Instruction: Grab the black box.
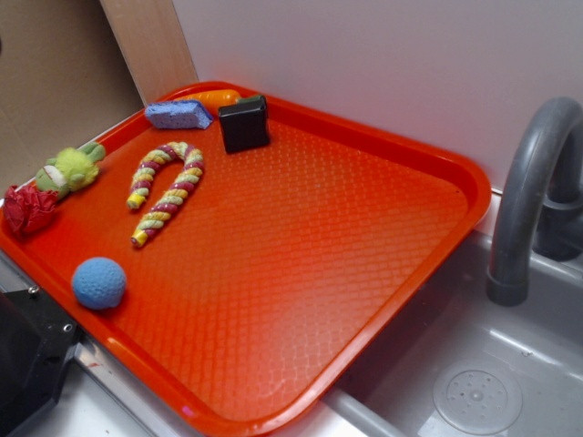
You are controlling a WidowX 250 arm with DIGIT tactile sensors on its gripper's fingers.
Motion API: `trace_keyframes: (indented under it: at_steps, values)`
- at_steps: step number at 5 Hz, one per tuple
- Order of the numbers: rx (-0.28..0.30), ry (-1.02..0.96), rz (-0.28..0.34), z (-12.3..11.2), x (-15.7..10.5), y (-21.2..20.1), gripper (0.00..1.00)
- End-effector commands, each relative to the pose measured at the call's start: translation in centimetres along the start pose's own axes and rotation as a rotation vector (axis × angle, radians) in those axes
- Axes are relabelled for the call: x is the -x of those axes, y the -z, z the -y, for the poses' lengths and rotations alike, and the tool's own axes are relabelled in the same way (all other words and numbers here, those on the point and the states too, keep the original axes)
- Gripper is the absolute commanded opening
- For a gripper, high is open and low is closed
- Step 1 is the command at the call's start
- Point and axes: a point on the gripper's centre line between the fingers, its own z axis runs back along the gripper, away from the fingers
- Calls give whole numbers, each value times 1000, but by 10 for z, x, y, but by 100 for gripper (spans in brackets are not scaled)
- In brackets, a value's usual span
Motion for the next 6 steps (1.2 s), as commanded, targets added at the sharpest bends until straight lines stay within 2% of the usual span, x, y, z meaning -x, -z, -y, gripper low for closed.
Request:
trace_keyframes:
  at_steps: [1, 2, 3, 6]
  values:
    - [0, 0, 0, 0, 0, 0, 100]
    - [7, 26, -26, -20, -46, 41, 100]
    - [-47, -16, -8, -35, -76, 54, 100]
    - [-126, -145, 85, -75, -152, 66, 100]
